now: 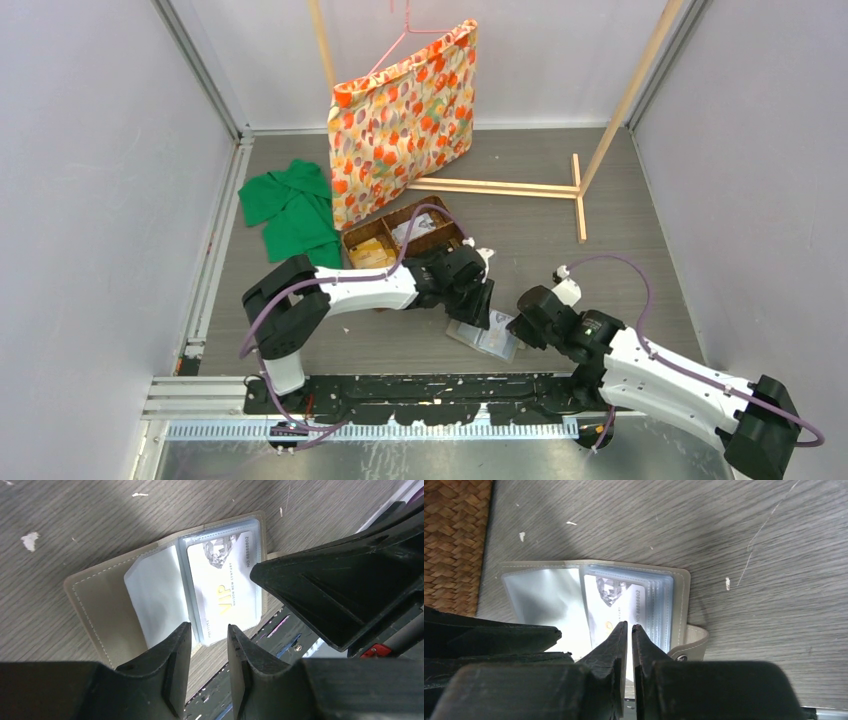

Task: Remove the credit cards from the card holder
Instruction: Remove the credit card from the card holder.

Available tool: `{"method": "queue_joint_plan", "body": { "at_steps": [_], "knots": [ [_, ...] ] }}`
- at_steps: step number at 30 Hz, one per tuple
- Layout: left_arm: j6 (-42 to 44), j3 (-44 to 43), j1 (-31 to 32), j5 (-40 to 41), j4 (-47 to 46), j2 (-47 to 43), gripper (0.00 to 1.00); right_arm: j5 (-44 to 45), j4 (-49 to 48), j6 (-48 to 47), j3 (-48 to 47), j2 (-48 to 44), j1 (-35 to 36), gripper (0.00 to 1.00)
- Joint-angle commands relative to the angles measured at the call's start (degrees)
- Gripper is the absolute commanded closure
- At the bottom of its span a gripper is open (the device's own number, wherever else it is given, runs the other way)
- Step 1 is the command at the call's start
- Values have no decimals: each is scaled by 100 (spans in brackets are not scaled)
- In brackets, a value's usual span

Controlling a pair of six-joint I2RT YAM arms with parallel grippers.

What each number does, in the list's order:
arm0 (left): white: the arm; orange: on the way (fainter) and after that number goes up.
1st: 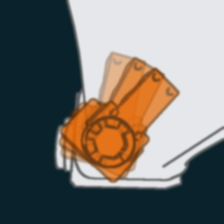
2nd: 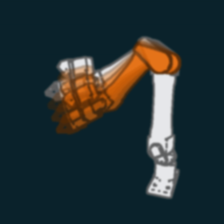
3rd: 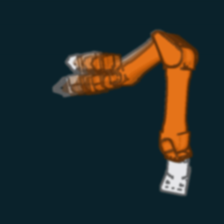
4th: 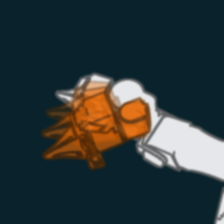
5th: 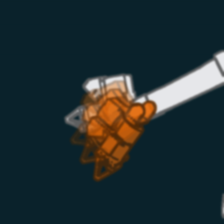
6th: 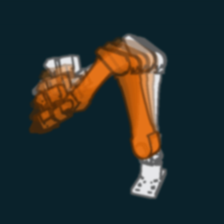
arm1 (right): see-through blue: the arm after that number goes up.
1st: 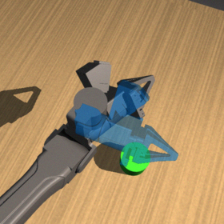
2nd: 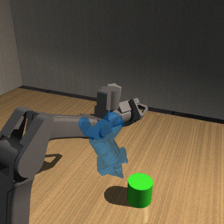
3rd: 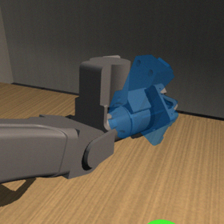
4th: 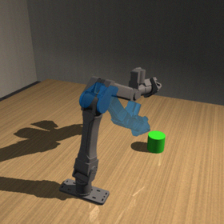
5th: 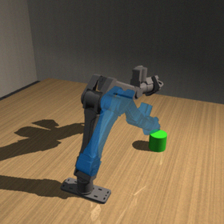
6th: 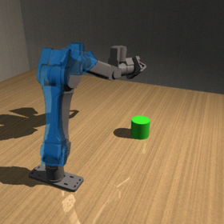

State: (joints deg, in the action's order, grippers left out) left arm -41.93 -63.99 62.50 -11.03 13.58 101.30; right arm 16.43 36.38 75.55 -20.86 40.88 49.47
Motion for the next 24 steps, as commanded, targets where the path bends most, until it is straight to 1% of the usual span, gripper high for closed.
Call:
{"method": "queue_joint_plan", "body": {
  "at_steps": [1,5,11,16,21,24],
  "knots": [
    [-56,-169,17,-251,-269,247,66,-67,-259,184,263,-66,-9,87],
    [-133,-103,-15,-313,-391,328,66,-142,-401,223,404,-85,-11,87],
    [-235,70,-105,-411,-570,330,72,-165,-492,215,447,-75,-15,87],
    [-286,131,-117,-418,-626,324,74,-209,-647,163,456,47,-8,87],
    [-346,243,-136,-348,-737,305,81,-255,-806,163,474,296,-14,87],
    [-385,285,-159,-446,-854,403,82,-204,-710,151,434,358,-16,87]
  ]
}}
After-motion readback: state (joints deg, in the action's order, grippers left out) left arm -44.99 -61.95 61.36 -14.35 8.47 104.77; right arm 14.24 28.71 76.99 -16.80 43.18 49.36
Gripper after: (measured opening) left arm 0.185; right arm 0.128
